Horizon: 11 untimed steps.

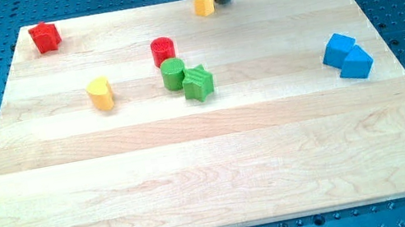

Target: Move the hexagon on top of the red circle

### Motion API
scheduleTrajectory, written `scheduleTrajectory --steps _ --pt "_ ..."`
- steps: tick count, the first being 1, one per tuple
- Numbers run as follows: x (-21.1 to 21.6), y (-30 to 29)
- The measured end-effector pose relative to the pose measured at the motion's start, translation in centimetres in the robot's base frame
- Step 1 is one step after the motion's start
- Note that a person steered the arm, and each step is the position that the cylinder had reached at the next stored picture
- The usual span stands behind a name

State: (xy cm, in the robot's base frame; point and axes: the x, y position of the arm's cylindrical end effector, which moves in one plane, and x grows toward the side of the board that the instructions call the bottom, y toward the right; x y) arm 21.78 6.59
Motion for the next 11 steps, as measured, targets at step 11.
scheduleTrajectory --steps 11 --pt "7.0 -7.0"
